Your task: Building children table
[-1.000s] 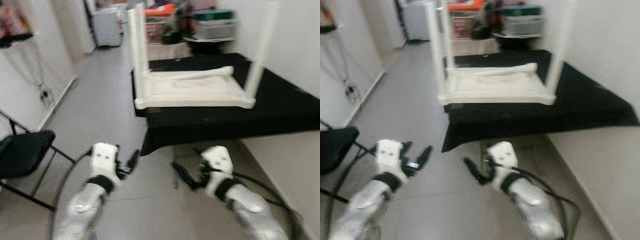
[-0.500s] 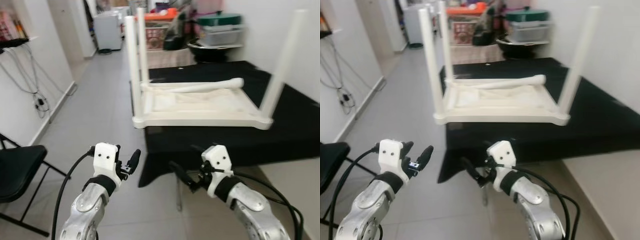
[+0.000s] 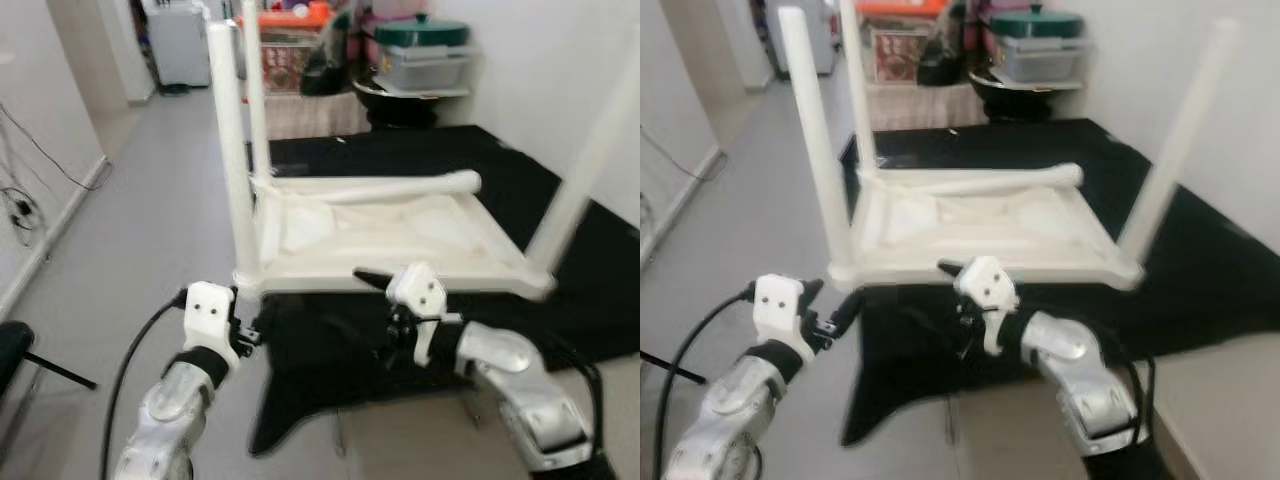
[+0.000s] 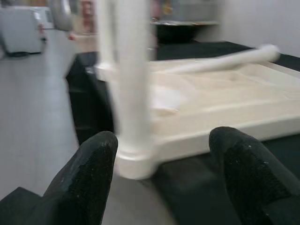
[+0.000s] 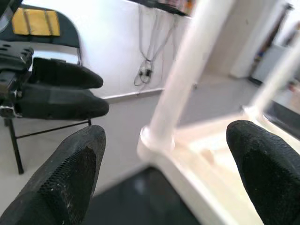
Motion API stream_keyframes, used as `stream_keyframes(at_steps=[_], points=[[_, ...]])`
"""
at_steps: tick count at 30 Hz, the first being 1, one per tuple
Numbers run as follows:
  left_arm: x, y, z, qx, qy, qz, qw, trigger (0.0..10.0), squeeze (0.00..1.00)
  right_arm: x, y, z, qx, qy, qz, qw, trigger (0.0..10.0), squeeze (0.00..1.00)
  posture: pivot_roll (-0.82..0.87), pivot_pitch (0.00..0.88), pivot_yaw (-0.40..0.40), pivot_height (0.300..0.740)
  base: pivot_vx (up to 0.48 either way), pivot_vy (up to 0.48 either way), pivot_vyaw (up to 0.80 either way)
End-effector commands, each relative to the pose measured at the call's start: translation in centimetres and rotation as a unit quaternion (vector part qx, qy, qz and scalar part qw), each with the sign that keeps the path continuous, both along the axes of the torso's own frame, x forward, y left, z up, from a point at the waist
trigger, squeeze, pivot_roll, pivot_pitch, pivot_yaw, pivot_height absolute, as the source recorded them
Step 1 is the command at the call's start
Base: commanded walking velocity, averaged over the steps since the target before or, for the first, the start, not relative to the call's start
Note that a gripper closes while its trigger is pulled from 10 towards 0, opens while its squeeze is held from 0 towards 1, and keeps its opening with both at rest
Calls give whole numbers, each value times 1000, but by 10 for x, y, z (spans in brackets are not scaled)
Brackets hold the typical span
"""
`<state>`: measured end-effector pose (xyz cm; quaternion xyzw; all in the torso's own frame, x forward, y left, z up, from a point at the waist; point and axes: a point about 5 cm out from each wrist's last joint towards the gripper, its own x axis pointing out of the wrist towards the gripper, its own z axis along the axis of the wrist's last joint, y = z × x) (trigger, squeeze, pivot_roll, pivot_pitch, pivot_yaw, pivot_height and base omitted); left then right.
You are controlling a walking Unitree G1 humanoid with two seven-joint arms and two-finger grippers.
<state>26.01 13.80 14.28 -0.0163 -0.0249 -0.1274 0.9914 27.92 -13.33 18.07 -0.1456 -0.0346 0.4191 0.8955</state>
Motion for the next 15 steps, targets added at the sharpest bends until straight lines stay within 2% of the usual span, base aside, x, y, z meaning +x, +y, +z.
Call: stream_keyframes(at_steps=[1,9,11,12,15], points=[[-1,6,-4,10,8,8,1000,10000,0,3,0,-11,-15,13,-13,1000,10000,0,-64,0,-42,740,386,0,0],[-1,5,-3,12,7,-5,1000,10000,0,4,-8,-17,-60,21,-17,998,10000,0,-65,0,-31,740,379,0,0],[-2,3,-1,14,1,-19,1000,10000,0,3,-12,-18,-74,28,-13,997,10000,0,-65,0,-27,740,0,0,0],[-5,-2,1,10,-4,-48,999,10000,0,4,-20,-20,-102,43,-11,994,10000,0,-65,0,-25,740,0,0,0],[-7,-5,2,12,-9,-65,998,10000,0,5,-25,-19,-113,46,-8,992,10000,0,-64,0,-26,740,0,-137,0]])
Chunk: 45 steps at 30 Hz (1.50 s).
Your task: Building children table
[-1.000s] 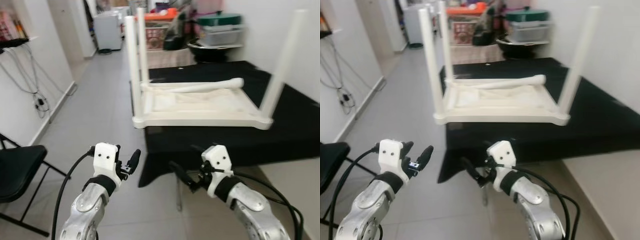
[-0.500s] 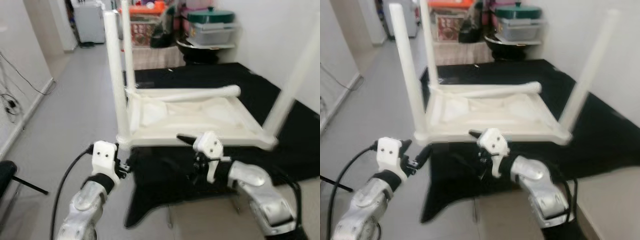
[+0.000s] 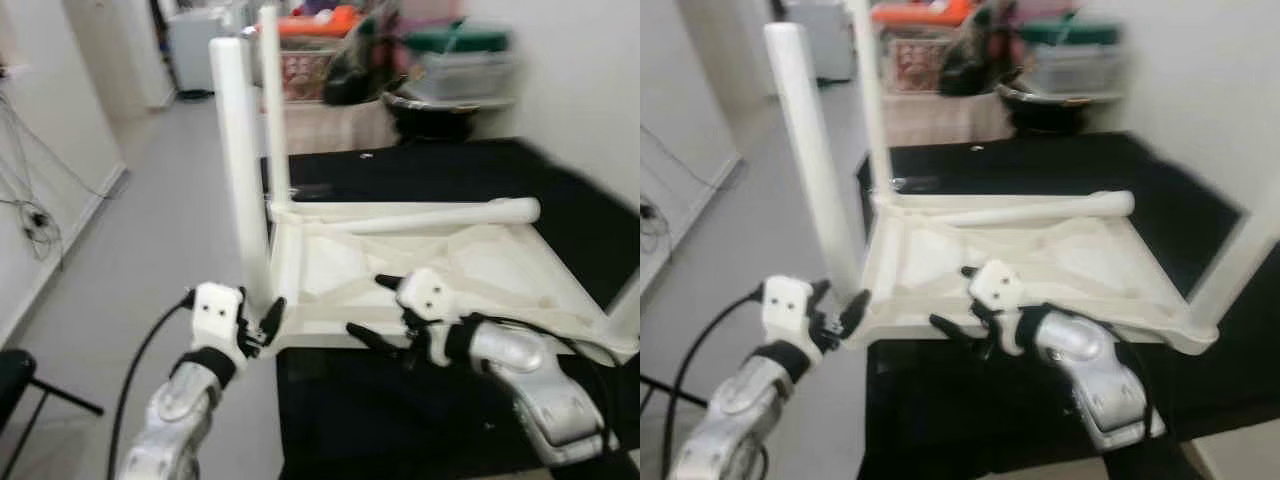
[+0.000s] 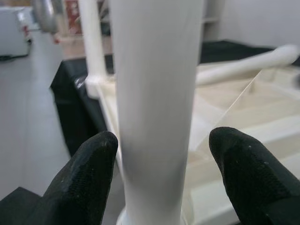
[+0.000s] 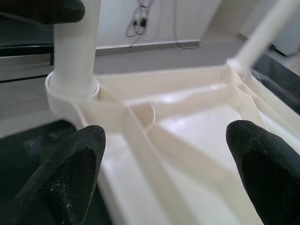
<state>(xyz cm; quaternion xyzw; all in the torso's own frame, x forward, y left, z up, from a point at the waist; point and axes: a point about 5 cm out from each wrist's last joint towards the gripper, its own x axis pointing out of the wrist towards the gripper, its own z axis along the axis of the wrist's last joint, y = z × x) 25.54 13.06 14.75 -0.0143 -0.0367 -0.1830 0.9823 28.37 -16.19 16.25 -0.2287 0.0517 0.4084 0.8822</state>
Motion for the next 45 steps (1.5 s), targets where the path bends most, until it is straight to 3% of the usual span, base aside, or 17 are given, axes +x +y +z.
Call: stream_keyframes(at_steps=[1,5,11,20,21,25,26,28,32,35,36,37,39,40,45], points=[[-4,0,-1,13,1,-20,1000,10000,0,1,1,2,-2,7,13,1000,10000,0,-66,0,-27,740,0,-458,0],[-9,-8,0,5,4,-58,998,10000,0,3,-3,6,-11,10,24,1000,10000,0,-64,0,-31,740,0,-458,0],[-10,-7,1,4,0,-52,999,10000,0,-1,-2,4,-18,28,52,998,10000,0,-57,0,-36,740,0,-458,0],[-17,7,-2,19,8,23,1000,10000,0,-9,-1,1,-25,55,88,994,10000,0,-52,0,-32,740,0,-287,0],[-24,16,-5,20,18,58,998,10000,0,-10,-4,-1,-33,65,93,993,10000,0,-41,0,-36,740,0,0,0],[-28,22,-9,24,25,79,996,10000,0,-11,-7,-4,-45,77,95,991,10000,0,-41,0,-36,740,0,0,0],[-29,28,-12,24,34,99,994,10000,0,-12,-11,-10,-73,93,94,989,10000,0,-36,0,-38,740,0,0,0],[-30,30,-12,23,38,102,994,10000,0,-12,-13,-12,-83,102,92,987,10000,0,-34,0,-40,740,0,0,0],[-36,30,-14,17,45,95,994,10000,0,-13,-20,-14,-94,126,89,984,10000,0,-34,0,-40,740,0,0,0],[-55,28,-21,19,66,66,995,10000,0,-12,-34,-15,-122,142,72,980,10000,0,-33,0,-41,740,0,0,0],[-55,28,-21,19,66,66,995,10000,0,-12,-34,-15,-122,142,72,980,10000,0,-33,0,-41,740,0,0,0],[-65,35,-24,32,78,71,994,10000,0,-9,-42,-18,-143,152,54,977,10000,0,-28,5,-42,740,0,0,0],[-65,35,-24,32,78,71,994,10000,0,-9,-42,-18,-143,152,54,977,10000,0,-28,5,-42,740,0,0,0],[-72,39,-24,40,83,72,993,10000,0,-9,-46,-23,-162,168,40,972,10000,0,-21,10,-46,740,0,0,0],[-70,35,-20,44,69,48,995,10000,0,-6,-47,-30,-175,180,19,968,10000,0,-17,12,-51,740,0,0,0]])
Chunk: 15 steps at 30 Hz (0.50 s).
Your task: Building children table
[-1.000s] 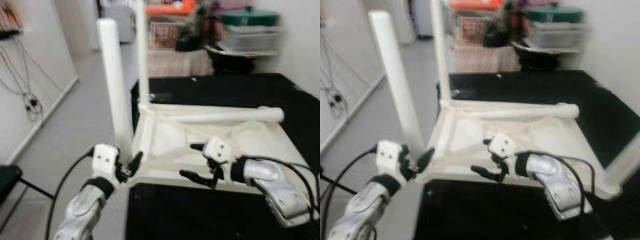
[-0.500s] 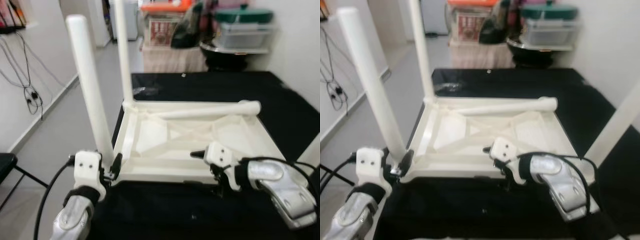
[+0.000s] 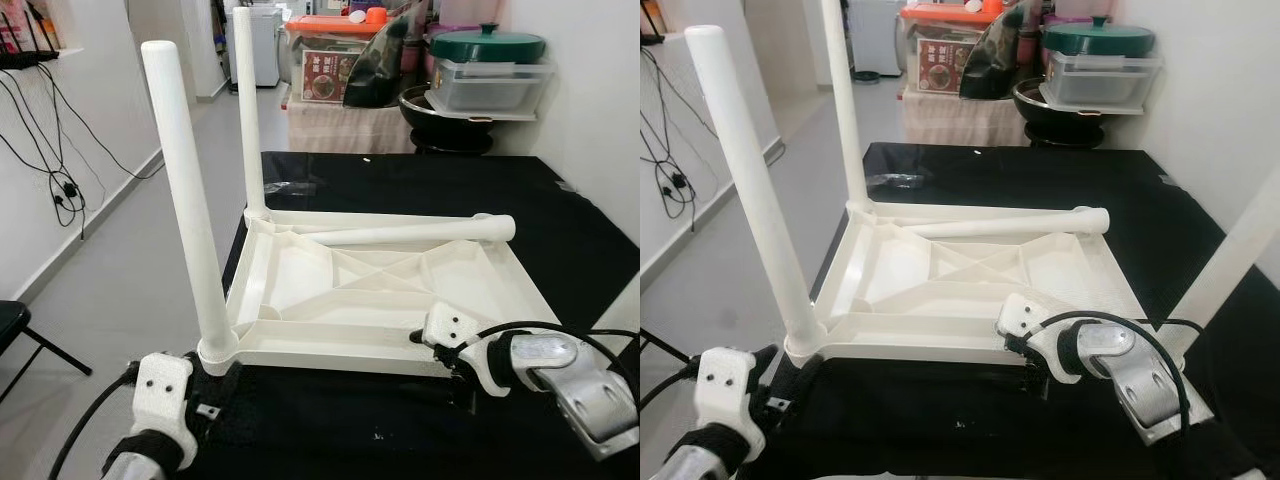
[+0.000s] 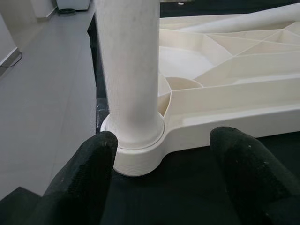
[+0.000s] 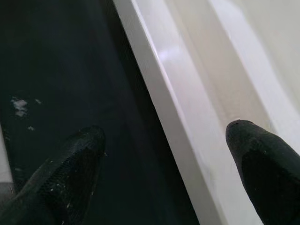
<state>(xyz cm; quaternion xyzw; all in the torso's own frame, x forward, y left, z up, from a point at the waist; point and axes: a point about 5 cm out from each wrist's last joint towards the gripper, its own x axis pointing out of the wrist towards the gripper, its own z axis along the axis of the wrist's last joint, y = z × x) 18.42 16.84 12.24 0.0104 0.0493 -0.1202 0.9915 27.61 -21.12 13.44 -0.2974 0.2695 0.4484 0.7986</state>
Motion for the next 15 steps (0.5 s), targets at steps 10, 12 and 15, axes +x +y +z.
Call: stream_keyframes(at_steps=[10,12,15], points=[[31,-17,19,-14,-58,-15,998,10000,0,16,1,-1,-2,8,-63,998,10000,0,-77,0,-70,740,0,0,0],[34,-18,18,-15,-58,-16,998,10000,0,15,2,-3,-6,8,-64,998,10000,0,-85,0,-62,740,0,0,0],[40,-22,19,-13,-61,-28,998,10000,0,13,8,-8,-2,15,-64,998,10000,0,-88,0,-53,740,0,0,0]])
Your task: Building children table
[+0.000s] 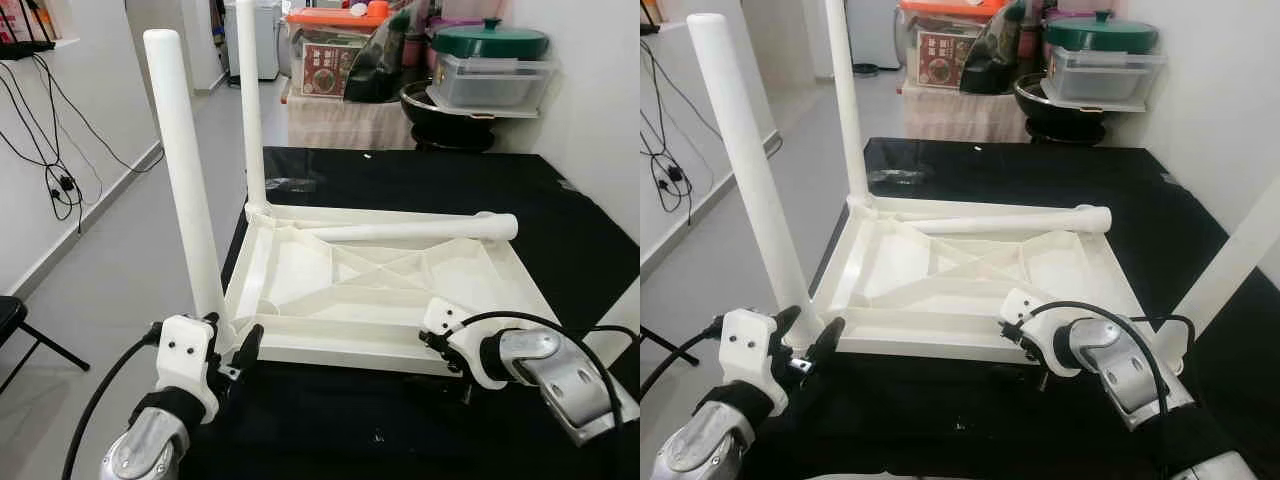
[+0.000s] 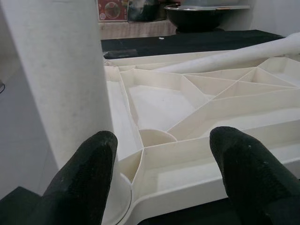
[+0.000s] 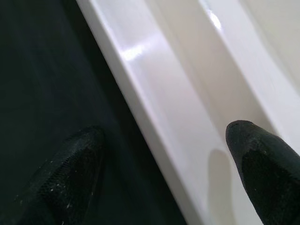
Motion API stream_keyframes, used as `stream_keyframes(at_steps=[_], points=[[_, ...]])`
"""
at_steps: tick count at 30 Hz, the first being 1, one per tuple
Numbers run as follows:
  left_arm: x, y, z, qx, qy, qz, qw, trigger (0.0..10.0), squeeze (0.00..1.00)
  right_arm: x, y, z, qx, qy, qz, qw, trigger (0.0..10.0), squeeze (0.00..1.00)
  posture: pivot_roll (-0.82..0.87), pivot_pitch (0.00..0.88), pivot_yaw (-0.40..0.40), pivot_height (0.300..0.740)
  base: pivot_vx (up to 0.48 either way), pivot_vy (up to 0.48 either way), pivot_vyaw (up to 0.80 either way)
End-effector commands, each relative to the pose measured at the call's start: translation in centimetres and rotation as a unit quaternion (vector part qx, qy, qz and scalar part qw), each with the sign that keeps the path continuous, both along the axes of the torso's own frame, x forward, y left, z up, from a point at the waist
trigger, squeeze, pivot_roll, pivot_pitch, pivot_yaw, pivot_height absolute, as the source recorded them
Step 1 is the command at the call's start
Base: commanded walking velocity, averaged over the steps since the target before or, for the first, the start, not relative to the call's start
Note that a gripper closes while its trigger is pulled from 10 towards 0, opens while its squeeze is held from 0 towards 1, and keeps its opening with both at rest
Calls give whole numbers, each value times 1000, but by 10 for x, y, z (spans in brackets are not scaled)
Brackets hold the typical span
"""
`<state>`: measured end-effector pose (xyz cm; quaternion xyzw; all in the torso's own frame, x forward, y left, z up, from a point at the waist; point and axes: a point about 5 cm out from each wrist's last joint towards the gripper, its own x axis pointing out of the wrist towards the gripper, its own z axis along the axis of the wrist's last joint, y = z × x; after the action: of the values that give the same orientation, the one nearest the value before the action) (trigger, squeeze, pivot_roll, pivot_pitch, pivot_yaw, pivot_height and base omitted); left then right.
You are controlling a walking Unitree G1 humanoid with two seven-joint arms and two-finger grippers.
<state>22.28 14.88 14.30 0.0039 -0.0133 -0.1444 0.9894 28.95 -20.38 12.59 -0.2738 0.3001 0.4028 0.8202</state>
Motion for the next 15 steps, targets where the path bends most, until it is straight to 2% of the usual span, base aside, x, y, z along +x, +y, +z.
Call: stream_keyframes(at_steps=[1,6,7,8,9,10,15], points=[[4,-4,-1,4,-1,-9,1000,10000,0,0,3,0,1,0,-3,1000,10000,0,-89,0,-50,740,0,0,0],[9,-7,0,8,-3,-18,1000,10000,0,2,11,-1,15,-4,-16,1000,9765,0,-93,0,-42,740,0,0,0],[10,-7,0,10,-5,-20,1000,10000,0,3,14,-1,21,-3,-21,1000,4588,0,-91,0,-39,740,0,0,0],[11,-8,0,12,-6,-22,1000,10000,0,3,15,-1,24,-3,-23,999,4588,0,-91,0,-39,740,0,0,0],[12,-8,0,13,-7,-22,1000,10000,0,4,16,-1,24,-7,-26,999,1882,0,-91,0,-41,740,0,0,0],[13,-7,1,14,-8,-22,1000,10000,0,4,17,0,24,-9,-27,999,0,0,-90,0,-41,740,0,0,0],[15,-6,1,18,-11,-20,1000,10000,0,6,18,2,28,-9,-34,999,0,0,-91,0,-41,740,0,0,0]])
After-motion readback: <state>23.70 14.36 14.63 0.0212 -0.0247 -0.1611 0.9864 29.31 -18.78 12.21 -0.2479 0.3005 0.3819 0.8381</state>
